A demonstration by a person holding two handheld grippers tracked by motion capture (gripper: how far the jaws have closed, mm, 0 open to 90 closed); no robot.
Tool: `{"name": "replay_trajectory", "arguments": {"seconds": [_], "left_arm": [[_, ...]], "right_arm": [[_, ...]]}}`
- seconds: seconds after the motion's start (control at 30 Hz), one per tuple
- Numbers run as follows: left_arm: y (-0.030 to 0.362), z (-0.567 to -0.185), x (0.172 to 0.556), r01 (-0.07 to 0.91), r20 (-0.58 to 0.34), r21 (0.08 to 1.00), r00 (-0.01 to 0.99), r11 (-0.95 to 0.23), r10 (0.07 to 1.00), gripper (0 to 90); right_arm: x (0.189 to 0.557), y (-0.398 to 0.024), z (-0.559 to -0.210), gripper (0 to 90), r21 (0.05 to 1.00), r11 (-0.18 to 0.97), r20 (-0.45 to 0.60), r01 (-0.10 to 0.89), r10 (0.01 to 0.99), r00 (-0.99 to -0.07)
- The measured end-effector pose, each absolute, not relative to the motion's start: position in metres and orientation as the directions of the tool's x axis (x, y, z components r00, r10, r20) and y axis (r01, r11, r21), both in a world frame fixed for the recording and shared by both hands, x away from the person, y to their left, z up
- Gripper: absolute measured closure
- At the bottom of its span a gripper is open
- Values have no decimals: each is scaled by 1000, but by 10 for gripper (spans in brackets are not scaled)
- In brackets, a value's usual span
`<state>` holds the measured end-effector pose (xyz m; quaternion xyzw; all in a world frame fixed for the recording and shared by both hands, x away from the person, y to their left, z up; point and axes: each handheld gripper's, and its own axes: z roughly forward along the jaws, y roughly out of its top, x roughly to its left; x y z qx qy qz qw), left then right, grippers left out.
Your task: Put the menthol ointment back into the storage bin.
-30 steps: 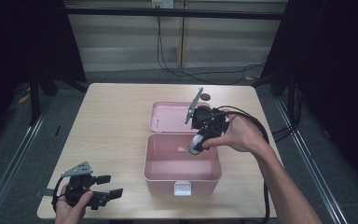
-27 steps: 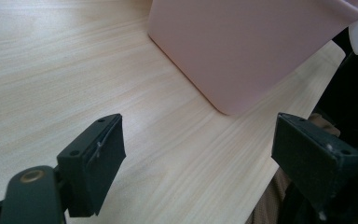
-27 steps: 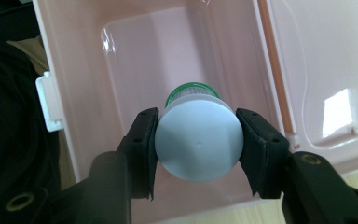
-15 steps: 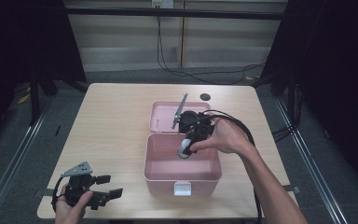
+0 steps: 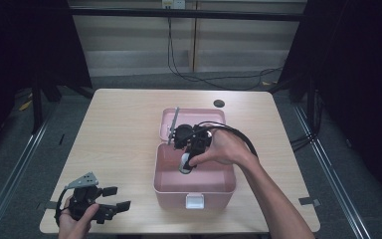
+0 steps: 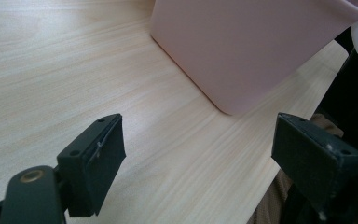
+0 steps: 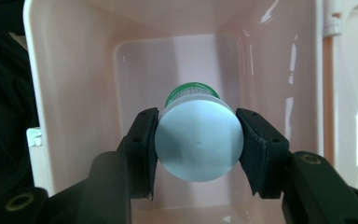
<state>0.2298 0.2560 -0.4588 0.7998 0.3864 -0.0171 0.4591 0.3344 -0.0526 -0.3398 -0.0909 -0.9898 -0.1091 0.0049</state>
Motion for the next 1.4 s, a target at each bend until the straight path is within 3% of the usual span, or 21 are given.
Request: {"name": "replay_trajectory", "arguments": {"seconds": [0.2,1.4], "left_arm": [[256,-459,230,633,-382,723,700,-277,603,170],[256,-458,232,634,-385,725,698,-270,604,169]], "right_arm": [[336,-42,-349,516,199,971,30,131,128,-991],[347,3,-392,516,133,989,46,58,52,-998]]}}
